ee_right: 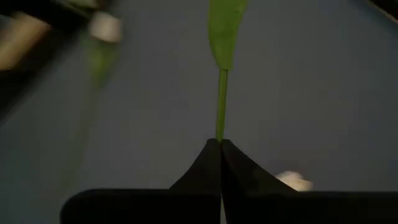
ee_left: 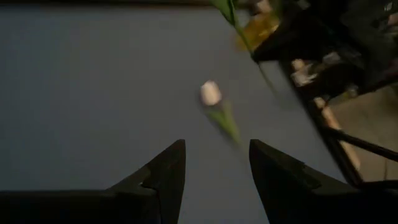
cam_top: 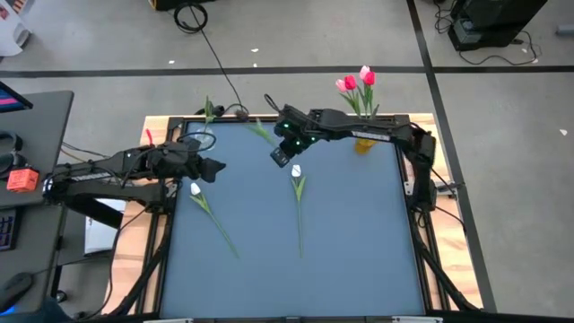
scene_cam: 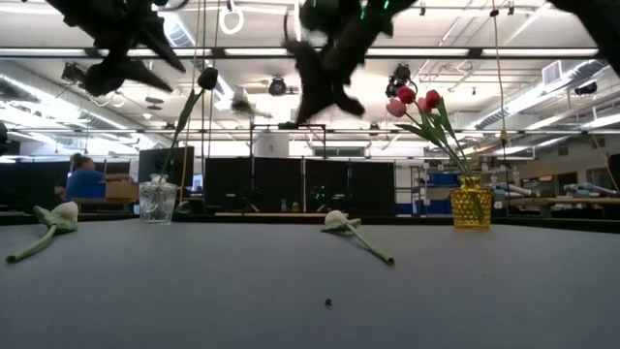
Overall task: Sort flowers into vase by color
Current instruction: Put the black flower into the transparent vase
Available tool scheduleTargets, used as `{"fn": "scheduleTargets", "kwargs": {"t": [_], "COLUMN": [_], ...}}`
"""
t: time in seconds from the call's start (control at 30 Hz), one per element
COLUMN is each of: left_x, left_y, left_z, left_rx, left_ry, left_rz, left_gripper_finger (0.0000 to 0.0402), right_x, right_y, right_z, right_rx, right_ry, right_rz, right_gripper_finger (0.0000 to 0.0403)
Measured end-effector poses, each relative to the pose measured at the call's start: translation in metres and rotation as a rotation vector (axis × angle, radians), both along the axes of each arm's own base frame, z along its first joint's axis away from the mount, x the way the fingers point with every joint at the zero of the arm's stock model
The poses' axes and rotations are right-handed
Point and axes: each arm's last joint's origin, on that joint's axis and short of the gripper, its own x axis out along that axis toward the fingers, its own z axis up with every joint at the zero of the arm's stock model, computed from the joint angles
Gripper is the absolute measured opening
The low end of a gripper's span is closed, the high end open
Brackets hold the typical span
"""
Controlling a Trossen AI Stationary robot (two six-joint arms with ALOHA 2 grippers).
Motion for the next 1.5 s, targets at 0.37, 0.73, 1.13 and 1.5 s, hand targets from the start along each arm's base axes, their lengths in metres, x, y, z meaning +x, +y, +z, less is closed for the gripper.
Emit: {"fn": "scheduleTargets", "kwargs": {"t": [0.37, 0.73, 1.13, 1.5], "left_x": [0.014, 0.014, 0.032, 0.040], "left_y": [-0.021, -0.025, -0.027, -0.028], "left_z": [0.029, 0.031, 0.025, 0.023], "left_rx": [0.167, 0.250, 0.339, 0.366], "left_ry": [-0.282, -0.279, -0.210, -0.200], "left_rz": [-0.139, -0.173, -0.217, -0.229], "left_gripper_finger": [0.0153, 0.0150, 0.0160, 0.0187], "right_x": [0.005, 0.021, 0.030, 0.030], "right_y": [0.053, 0.105, 0.135, 0.161], "right_z": [0.044, 0.055, 0.061, 0.030], "right_rx": [-0.029, -0.143, -0.147, -0.171], "right_ry": [-0.231, -0.386, -0.596, -0.658], "right_rz": [-0.035, -0.135, -0.270, -0.319], "right_gripper_finger": [0.0002, 0.0002, 0.0002, 0.0003]}}
